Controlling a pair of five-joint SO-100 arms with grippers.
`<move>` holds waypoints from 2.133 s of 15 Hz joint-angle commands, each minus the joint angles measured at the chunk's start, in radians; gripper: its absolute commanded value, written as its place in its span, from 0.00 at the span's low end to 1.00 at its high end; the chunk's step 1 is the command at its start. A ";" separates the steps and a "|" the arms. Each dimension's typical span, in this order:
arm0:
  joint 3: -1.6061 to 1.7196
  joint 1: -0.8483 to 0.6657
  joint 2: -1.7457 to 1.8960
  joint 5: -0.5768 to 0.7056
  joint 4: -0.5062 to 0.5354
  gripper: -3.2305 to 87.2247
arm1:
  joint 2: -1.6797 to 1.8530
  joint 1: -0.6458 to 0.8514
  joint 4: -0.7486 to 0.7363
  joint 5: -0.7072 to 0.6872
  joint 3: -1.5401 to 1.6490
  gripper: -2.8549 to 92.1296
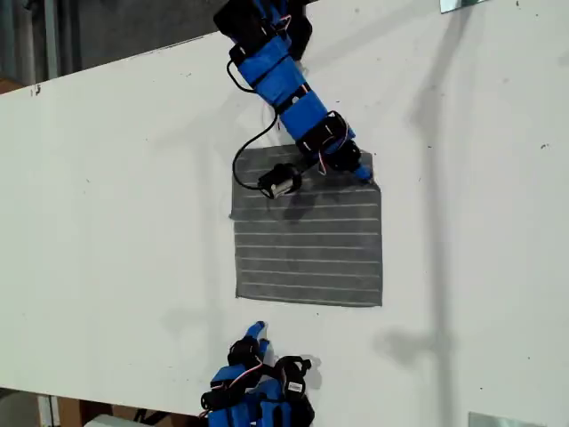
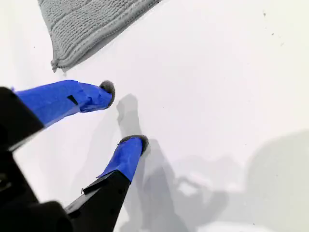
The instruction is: Grasp corners of a square towel and fold twice.
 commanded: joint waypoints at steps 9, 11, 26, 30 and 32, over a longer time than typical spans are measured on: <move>-0.597 0.595 -0.600 -0.413 0.126 0.22 | 0.014 -0.063 0.018 0.095 -0.044 0.03; -0.905 0.749 -0.976 -0.457 0.141 0.23 | -0.015 -0.060 0.072 0.046 -0.137 0.03; -1.804 0.937 -1.632 -0.502 0.298 0.27 | -0.212 -0.021 0.121 -0.143 -0.402 0.03; -1.829 1.012 -1.628 -0.620 0.400 0.29 | -0.212 -0.025 0.126 -0.133 -0.394 0.03; -1.829 1.037 -1.649 -0.658 0.368 0.30 | -0.212 -0.026 0.124 -0.127 -0.394 0.03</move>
